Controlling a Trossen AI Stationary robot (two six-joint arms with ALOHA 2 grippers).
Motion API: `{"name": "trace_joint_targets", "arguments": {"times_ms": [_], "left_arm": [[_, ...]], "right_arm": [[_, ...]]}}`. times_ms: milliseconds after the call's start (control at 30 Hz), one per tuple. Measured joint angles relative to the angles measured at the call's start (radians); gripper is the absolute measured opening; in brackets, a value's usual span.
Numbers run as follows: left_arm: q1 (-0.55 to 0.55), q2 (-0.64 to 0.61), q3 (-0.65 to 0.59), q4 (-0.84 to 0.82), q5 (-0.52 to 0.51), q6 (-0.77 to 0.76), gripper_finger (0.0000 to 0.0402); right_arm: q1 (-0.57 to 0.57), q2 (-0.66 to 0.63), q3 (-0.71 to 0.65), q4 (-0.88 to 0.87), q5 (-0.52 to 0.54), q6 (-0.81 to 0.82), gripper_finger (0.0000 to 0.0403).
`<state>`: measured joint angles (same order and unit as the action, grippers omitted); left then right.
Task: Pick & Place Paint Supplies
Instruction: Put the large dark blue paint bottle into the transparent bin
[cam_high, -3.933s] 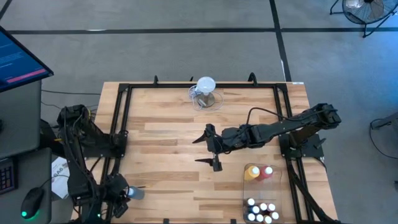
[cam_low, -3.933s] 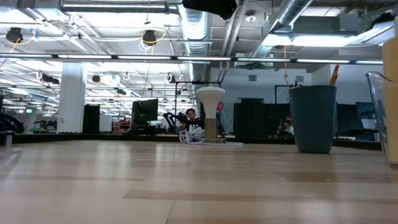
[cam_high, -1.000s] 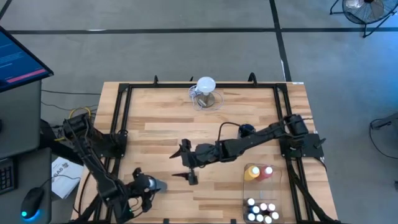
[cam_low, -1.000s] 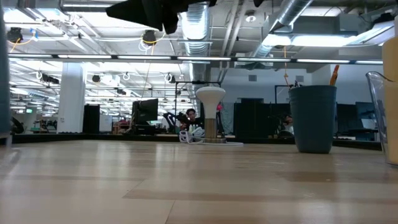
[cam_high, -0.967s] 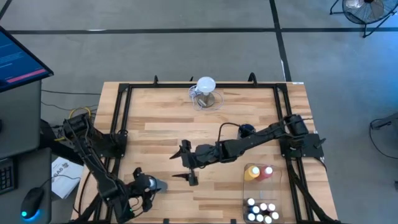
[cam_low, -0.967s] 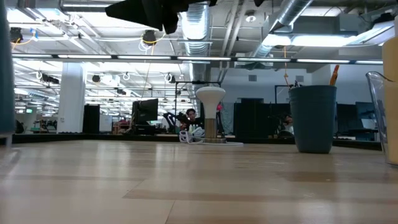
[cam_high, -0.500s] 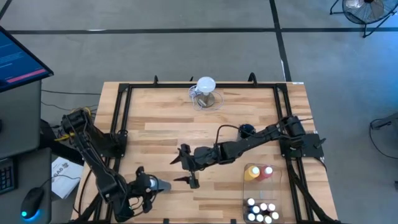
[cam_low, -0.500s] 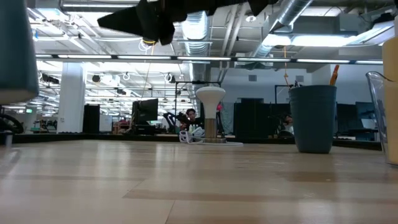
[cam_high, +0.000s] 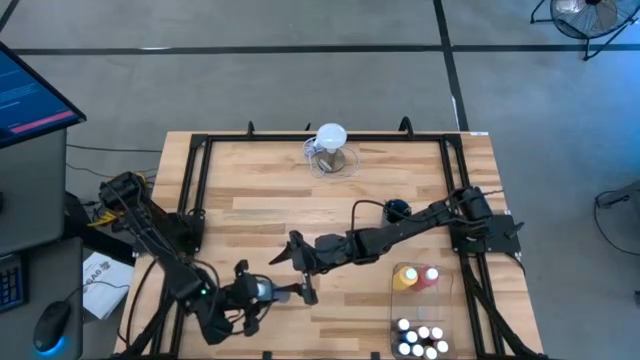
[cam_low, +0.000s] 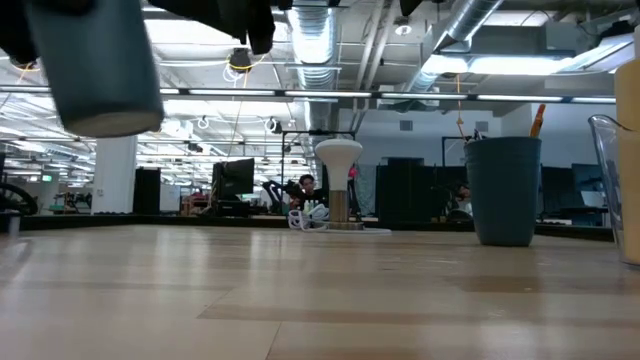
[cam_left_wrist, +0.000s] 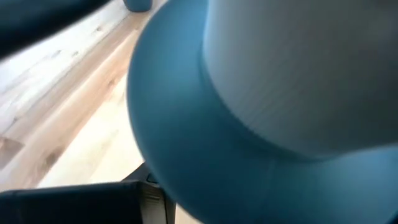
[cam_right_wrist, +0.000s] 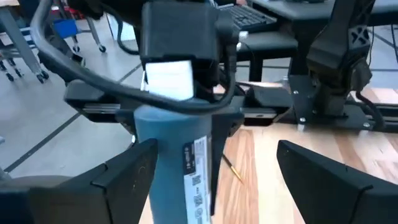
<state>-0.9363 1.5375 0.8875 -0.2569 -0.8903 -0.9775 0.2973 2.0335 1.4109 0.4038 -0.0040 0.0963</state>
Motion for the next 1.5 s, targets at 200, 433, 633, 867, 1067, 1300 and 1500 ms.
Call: {"name": "trace_joint_targets", "arguments": {"times_ms": [200, 433, 633, 867, 1067, 1300, 1500], "left_arm": [[0.023, 0.0, 0.0, 0.02, 0.003, 0.037, 0.013], [0.03, 0.0, 0.0, 0.041, 0.0, 0.06, 0.0131], [0.055, 0.0, 0.0, 0.077, 0.002, 0.117, 0.0131], [0.103, -0.004, 0.0, 0.116, 0.015, 0.19, 0.0131], [0.127, -0.05, -0.001, 0.177, 0.035, 0.306, 0.0125], [0.158, -0.068, -0.001, 0.195, 0.103, 0.327, 0.0126], [0.158, -0.065, 0.0, 0.2, 0.108, 0.33, 0.0123]], "right_arm": [[0.018, 0.0, 0.0, -0.023, 0.002, -0.021, 0.0322], [0.016, 0.0, 0.0, -0.018, 0.008, -0.025, 0.0322], [0.024, 0.0, 0.0, -0.011, 0.011, -0.025, 0.0322], [0.031, 0.0, 0.0, -0.01, 0.011, -0.025, 0.0322], [0.03, 0.0, 0.0, -0.014, 0.015, -0.025, 0.0322], [0.029, 0.0, -0.001, -0.013, 0.009, -0.042, 0.0321], [0.03, 0.002, -0.002, -0.004, 0.01, -0.035, 0.0302]]}}
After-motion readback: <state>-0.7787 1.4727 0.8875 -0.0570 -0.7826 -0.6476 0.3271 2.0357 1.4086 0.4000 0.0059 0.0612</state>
